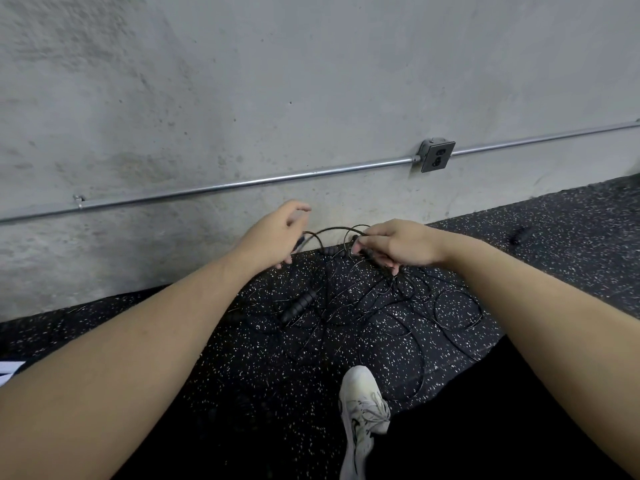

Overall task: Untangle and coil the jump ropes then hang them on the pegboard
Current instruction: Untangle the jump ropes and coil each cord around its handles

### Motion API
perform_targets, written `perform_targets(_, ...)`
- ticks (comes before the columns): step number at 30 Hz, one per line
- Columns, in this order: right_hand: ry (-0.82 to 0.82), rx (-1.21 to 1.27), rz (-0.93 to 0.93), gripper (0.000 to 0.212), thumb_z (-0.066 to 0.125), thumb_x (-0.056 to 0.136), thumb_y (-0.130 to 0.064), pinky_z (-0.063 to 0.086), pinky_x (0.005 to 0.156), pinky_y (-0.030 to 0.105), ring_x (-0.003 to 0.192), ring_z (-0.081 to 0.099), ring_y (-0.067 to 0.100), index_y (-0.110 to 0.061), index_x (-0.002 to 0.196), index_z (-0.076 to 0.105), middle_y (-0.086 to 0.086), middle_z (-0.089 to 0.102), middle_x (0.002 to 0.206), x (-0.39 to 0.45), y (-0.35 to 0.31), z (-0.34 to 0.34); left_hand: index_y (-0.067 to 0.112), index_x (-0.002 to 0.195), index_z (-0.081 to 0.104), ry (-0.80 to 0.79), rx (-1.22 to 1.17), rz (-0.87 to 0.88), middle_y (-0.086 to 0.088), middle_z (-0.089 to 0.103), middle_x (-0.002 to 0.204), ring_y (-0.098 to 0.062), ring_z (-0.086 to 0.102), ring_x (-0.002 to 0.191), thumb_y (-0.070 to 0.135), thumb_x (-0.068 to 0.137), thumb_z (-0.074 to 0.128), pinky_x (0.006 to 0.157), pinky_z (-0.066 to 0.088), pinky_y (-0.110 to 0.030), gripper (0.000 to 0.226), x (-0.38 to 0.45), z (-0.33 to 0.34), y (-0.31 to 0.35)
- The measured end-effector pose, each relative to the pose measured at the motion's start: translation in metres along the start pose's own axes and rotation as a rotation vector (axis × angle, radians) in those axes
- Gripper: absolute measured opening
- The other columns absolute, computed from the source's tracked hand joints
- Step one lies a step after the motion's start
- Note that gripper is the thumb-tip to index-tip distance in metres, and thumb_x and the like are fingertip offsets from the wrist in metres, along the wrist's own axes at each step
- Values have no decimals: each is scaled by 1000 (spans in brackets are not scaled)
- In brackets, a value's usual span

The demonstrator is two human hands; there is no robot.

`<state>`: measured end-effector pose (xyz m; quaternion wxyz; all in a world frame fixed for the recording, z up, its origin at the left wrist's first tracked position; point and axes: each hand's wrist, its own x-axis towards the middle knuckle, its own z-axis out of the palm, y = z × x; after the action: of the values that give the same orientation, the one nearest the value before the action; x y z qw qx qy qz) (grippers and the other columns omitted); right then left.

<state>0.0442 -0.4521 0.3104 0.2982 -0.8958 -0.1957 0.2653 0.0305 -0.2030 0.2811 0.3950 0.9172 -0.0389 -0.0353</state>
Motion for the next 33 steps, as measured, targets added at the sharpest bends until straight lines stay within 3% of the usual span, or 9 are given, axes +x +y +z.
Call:
perform_targets(3, 22, 19, -36, 31, 36, 111, -28, 52, 65, 27, 61, 54, 22, -27, 106, 66, -2, 50, 59, 0, -9, 1, 40, 143, 48, -146, 37, 163, 13, 62, 113, -8, 62, 57, 44, 108, 38, 48, 51, -23, 37, -12, 11, 20)
perform_targets(8, 31, 73, -66, 26, 46, 107, -34, 53, 68, 29, 59, 56, 19, -24, 100, 69, -3, 55, 60, 0, -9, 3, 32, 112, 64, -142, 194, 258, 7, 64, 73, -5, 54, 51, 44, 107, 42, 51, 41, -24, 26, -13, 13, 25)
perform_targets(13, 75, 112, -62, 26, 54, 104, -34, 48, 87, 32, 76, 67, 20, -18, 87, 66, 1, 73, 75, 0, -5, 4, 33, 104, 59, 45, 101, 228, 9, 71, 93, -25, 68, 66, 42, 107, 42, 56, 55, -39, 19, -11, 8, 17)
perform_targets(16, -35, -38, 76, 26, 50, 104, -39, 42, 103, 33, 102, 69, 17, -18, 102, 65, -3, 77, 97, 3, 0, 4, 33, 104, 56, 140, 87, 179, 4, 71, 91, -31, 70, 70, 42, 106, 41, 60, 59, -47, 17, -8, 0, 10)
perform_targets(19, -96, -171, 152, 23, 45, 107, -35, 38, 113, 40, 105, 66, 11, -22, 106, 64, -5, 75, 105, 6, 5, 7, 27, 105, 56, 244, 96, 110, 0, 72, 91, -30, 70, 70, 41, 108, 39, 64, 61, -49, 23, 0, -7, -2)
perform_targets(24, 10, -26, 70, 25, 44, 108, -24, 53, 88, 65, 70, 68, 13, -14, 98, 65, 3, 76, 86, 5, -6, 5, 28, 106, 50, 323, 94, 29, -3, 67, 103, -26, 68, 64, 39, 109, 37, 53, 46, -35, 17, 6, -14, -19)
perform_targets(29, 183, 197, -6, 20, 48, 107, -21, 59, 74, 34, 76, 72, 20, -13, 104, 66, 8, 77, 85, 7, -18, 2, 20, 133, 46, 416, 299, 183, -6, 44, 129, -16, 49, 51, 37, 107, 47, 44, 43, -32, 32, 3, -5, -19)
perform_targets(31, 233, 276, -34, 19, 50, 106, -22, 57, 63, 28, 69, 71, 18, -14, 103, 67, 9, 77, 80, 8, -24, 0, 20, 126, 53, 311, 342, 261, -4, 51, 125, -16, 55, 59, 39, 107, 44, 50, 49, -32, 28, -1, 4, -10)
perform_targets(33, 293, 351, -66, 19, 51, 106, -22, 56, 56, 25, 61, 68, 17, -13, 102, 68, 8, 74, 75, 8, -29, -2, 24, 119, 59, 36, 358, 301, 2, 62, 116, -11, 61, 71, 42, 108, 40, 61, 52, -26, 28, -8, 13, -2)
